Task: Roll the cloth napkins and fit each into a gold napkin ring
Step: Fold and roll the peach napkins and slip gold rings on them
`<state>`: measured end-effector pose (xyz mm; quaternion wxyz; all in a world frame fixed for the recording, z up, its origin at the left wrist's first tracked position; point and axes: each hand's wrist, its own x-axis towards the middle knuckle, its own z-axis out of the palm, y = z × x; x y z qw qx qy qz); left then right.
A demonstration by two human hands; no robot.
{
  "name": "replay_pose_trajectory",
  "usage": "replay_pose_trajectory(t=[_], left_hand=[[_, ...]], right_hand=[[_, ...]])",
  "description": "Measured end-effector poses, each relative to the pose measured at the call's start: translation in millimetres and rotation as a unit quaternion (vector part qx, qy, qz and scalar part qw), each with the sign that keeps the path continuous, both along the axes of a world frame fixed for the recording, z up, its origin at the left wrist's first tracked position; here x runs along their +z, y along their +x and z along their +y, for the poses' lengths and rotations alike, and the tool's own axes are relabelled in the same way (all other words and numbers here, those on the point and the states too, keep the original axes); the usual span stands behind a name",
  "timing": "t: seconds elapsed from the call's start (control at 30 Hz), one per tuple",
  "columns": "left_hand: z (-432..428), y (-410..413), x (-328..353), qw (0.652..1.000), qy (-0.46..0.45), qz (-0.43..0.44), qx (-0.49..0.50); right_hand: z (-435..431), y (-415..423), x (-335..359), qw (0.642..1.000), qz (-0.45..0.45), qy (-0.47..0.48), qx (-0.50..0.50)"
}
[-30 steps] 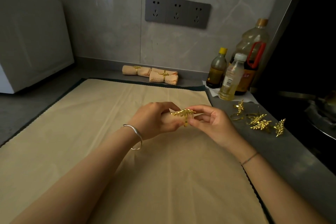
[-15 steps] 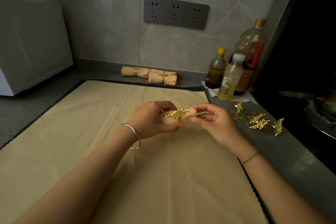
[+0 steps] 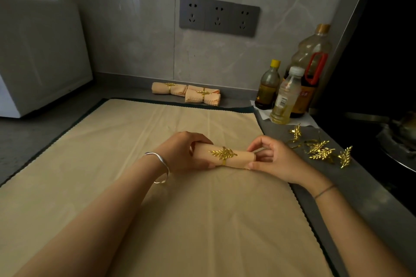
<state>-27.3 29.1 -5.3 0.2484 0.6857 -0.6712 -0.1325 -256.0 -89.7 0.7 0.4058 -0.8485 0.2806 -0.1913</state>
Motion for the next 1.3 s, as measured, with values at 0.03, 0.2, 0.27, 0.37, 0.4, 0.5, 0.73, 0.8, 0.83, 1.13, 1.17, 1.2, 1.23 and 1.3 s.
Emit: replay_pose_trajectory(t=[0.03, 0.2, 0.27, 0.37, 0.4, 0.5, 0.73, 0.8, 0.83, 1.13, 1.17, 1.2, 1.23, 1.3], left_hand=[[-0.6, 0.9, -1.1, 1.000, 0.004, -0.004, 0.000], [-3.7, 2.2, -5.9, 1.000, -0.002, -0.005, 0.005], [-4.4, 2.5, -7.1, 1.000, -0.006, -0.001, 0.004], [-5.1, 2.0, -7.4, 1.000, -0.014, -0.001, 0.004], [-5.2, 1.7, -7.4, 1.000, -0.015, -0.001, 0.004], [-5.6, 1.6, -7.5, 1.000, -0.019, 0.000, 0.005], [-5.5, 1.1, -7.6, 1.000, -0.023, 0.003, 0.015], [-5.2, 0.8, -7.6, 1.000, -0.023, 0.005, 0.019], [-5.0, 0.7, -7.7, 1.000, -0.023, 0.006, 0.020], [-4.2, -0.6, -6.5, 1.000, -0.012, 0.013, 0.025], [-4.1, -0.7, -6.2, 1.000, -0.013, 0.014, 0.025], [-4.1, -0.6, -6.3, 0.999, -0.014, 0.014, 0.025], [-4.5, 0.0, -7.0, 0.999, -0.015, 0.017, 0.027], [-4.7, 0.6, -8.7, 0.999, -0.011, 0.029, 0.030]], right_hand=[[0.2, 1.2, -0.7, 1.000, 0.005, -0.020, -0.001], [12.0, 23.6, -6.1, 0.992, -0.025, -0.119, 0.014], [15.0, 33.8, -7.6, 0.989, -0.020, -0.143, 0.023], [17.4, 42.9, -8.6, 0.984, -0.002, -0.176, 0.026], [17.9, 43.8, -8.7, 0.983, 0.001, -0.180, 0.023], [18.4, 43.0, -8.7, 0.983, 0.004, -0.182, 0.007], [18.0, 43.0, -9.7, 0.985, 0.013, -0.172, -0.001], [18.5, 43.4, -9.9, 0.986, 0.016, -0.168, -0.006], [18.7, 43.5, -9.8, 0.986, 0.015, -0.167, -0.007], [19.4, 43.6, -7.5, 0.986, 0.035, -0.161, -0.003], [19.2, 43.1, -7.7, 0.986, 0.038, -0.163, -0.001], [18.5, 42.3, -7.9, 0.985, 0.044, -0.167, -0.001], [18.0, 41.4, -8.1, 0.984, 0.049, -0.173, -0.002], [17.6, 40.0, -8.6, 0.982, 0.047, -0.183, -0.007]])
